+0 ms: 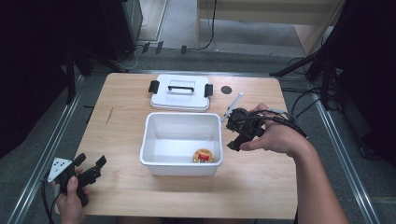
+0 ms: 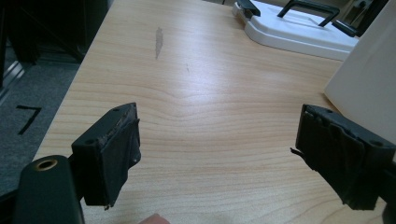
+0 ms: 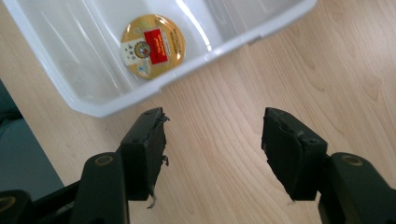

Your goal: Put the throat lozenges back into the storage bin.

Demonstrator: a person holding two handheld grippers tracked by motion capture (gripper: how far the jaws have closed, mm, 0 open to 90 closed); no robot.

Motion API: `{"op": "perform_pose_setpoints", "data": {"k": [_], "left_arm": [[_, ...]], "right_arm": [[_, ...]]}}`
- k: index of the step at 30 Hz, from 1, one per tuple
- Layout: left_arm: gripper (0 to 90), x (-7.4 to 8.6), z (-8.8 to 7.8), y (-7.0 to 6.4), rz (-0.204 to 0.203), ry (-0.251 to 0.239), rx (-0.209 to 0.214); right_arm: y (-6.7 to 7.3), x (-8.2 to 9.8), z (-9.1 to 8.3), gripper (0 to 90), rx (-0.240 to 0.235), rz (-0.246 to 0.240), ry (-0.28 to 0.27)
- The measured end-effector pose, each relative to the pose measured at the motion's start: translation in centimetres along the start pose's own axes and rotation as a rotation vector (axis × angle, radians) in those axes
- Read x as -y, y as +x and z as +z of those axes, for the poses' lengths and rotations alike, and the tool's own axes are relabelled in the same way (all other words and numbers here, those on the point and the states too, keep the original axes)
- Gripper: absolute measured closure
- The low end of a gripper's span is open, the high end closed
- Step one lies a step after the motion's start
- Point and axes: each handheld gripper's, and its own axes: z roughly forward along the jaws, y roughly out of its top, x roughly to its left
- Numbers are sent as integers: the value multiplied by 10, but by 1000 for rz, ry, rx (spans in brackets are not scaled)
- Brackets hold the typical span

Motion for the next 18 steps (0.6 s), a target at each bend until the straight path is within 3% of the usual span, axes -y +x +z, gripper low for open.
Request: {"op": "perform_pose_setpoints", "data": {"k": [8,13,18], "left_arm": [[145,0,0,0,2,3,1],[145,0,0,0,1,3,0],[145,0,0,0,2,3,1]], "right_arm": [[-8,25,14,328,10,61,9],[-13,40,26,253,31,126,13],[-19,55,39,144,85,215,-29]]}}
